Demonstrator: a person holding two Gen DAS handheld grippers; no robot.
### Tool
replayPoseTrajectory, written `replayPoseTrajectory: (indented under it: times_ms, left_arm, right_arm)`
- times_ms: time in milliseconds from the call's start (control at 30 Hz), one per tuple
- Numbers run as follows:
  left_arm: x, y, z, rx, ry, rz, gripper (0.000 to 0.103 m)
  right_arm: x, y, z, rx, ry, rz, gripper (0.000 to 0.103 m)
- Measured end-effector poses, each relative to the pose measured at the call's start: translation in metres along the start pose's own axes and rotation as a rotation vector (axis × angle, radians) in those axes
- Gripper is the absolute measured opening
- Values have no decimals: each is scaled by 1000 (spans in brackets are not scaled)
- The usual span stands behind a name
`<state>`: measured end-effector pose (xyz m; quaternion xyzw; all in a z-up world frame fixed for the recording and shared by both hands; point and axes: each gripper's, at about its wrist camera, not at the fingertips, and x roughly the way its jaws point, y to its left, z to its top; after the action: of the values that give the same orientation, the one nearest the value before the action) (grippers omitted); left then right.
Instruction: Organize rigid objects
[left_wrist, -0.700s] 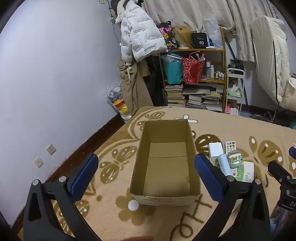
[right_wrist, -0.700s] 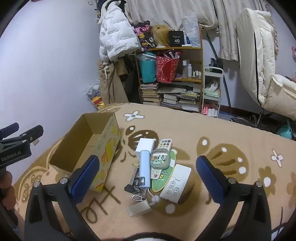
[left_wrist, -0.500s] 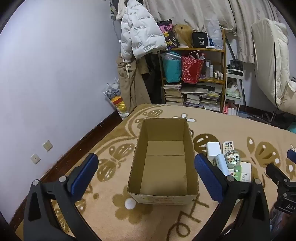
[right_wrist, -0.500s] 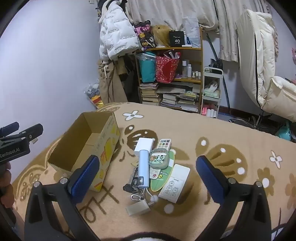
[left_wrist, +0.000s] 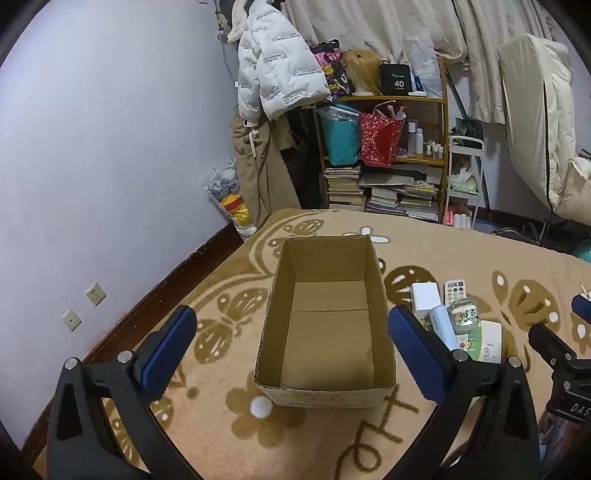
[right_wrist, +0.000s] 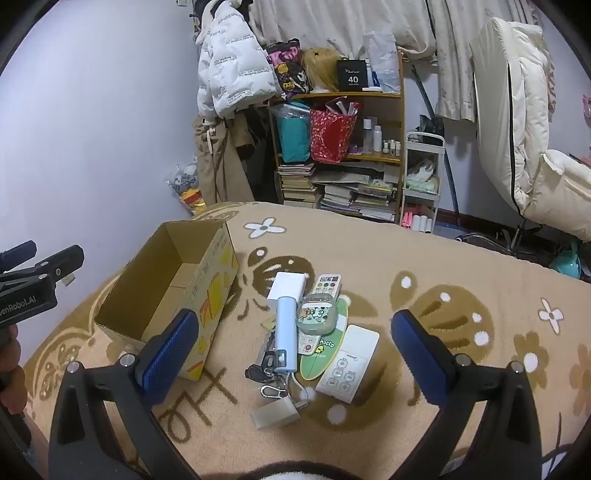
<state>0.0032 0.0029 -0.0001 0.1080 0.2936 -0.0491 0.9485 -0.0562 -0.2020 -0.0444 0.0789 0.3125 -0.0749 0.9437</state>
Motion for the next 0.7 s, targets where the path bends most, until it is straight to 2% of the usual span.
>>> replayPoseTrajectory:
  times_ms: [700]
  left_arm:
    - [1, -3, -2, 14, 5, -2, 103]
  right_arm:
    - [-3, 1, 3, 1, 2, -1, 103]
